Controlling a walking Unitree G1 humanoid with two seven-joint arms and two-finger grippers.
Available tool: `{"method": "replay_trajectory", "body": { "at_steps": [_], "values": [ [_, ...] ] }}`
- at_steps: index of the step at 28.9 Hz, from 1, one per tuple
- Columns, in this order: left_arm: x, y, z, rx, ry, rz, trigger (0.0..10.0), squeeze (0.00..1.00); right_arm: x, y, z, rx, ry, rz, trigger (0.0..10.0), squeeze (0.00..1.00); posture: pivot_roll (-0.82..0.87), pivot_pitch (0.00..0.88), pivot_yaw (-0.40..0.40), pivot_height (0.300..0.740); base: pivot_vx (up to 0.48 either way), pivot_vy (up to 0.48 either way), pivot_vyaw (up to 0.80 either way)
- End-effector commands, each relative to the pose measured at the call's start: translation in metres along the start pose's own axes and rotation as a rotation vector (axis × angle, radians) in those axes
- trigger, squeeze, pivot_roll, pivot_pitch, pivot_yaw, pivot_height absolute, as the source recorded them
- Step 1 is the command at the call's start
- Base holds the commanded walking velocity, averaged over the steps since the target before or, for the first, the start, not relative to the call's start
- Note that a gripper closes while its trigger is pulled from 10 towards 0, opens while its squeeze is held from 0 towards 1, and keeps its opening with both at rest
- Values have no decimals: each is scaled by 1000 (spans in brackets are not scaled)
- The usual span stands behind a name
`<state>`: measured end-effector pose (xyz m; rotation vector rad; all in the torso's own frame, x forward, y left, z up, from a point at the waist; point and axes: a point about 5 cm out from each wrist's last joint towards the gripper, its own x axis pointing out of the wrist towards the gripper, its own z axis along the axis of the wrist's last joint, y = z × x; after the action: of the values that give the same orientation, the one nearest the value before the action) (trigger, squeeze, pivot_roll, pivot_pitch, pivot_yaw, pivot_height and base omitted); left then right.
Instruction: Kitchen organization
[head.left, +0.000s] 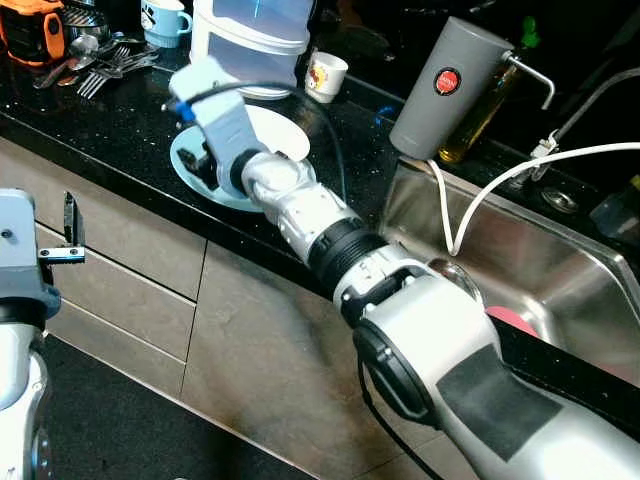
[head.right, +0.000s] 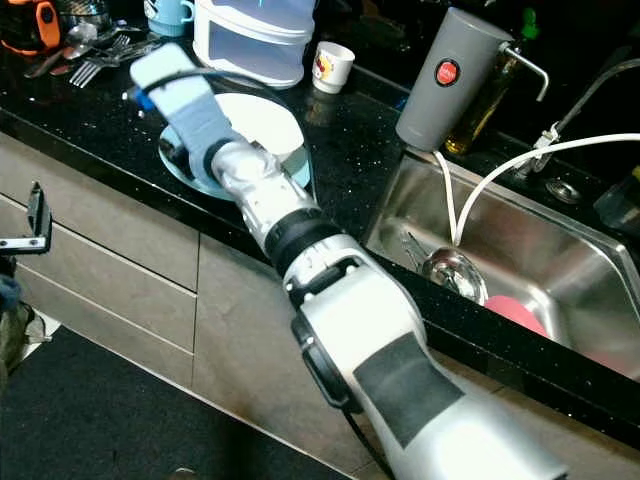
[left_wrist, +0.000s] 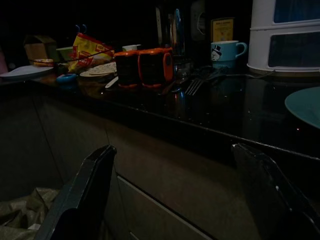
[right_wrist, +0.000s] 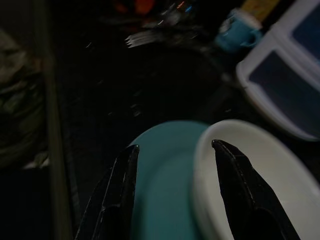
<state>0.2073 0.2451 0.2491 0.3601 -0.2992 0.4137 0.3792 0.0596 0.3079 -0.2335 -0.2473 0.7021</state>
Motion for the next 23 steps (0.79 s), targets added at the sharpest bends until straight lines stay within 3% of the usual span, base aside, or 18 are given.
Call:
{"method": "replay_trajectory", "body": {
  "at_steps": [1, 7, 23],
  "values": [
    [-3, -1, 1, 5, 6, -8, 10000, 0, -3, -14, -6, -23, 31, -43, 10000, 0, 345, 9, -252, 740, 0, 0, 0],
    [-4, -6, 0, -8, 10, -20, 10000, 0, -5, -12, -19, -179, 137, -1, 10000, 0, 332, 16, -251, 740, 0, 0, 0],
    [-7, -6, 0, -16, 19, -25, 10000, 0, -9, -12, -35, -224, 295, 42, 10000, 0, 322, 42, -258, 740, 0, 0, 0]
  ]
}}
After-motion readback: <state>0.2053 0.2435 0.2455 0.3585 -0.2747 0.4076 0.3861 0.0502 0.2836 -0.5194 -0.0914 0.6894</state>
